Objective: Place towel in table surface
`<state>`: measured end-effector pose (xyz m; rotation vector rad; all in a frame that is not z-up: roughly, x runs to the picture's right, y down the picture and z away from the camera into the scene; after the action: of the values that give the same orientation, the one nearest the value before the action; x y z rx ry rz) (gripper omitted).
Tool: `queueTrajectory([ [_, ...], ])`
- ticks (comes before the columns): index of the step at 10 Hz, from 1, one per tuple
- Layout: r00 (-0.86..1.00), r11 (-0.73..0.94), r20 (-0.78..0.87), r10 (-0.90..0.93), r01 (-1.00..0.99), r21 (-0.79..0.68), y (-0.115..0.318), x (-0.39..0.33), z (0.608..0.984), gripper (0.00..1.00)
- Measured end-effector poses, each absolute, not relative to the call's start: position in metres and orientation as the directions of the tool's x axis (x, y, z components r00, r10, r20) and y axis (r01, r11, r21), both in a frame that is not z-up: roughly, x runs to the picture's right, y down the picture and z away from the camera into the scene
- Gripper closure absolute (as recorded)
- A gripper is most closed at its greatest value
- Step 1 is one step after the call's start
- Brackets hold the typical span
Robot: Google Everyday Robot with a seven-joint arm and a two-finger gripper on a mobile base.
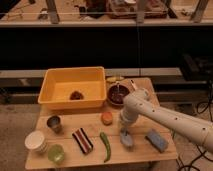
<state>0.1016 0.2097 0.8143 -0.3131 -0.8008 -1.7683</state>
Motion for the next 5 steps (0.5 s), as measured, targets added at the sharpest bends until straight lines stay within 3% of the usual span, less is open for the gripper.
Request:
queueTrajectory([
  [3, -0.355, -0.168, 0.579, -0.734, 0.921, 0.352, 0.206, 0.1027, 0.8095, 0.25],
  [5, -0.36, -0.177, 0.581, -0.73, 0.92, 0.348, 0.2057, 0.1029, 0.8093, 0.2],
])
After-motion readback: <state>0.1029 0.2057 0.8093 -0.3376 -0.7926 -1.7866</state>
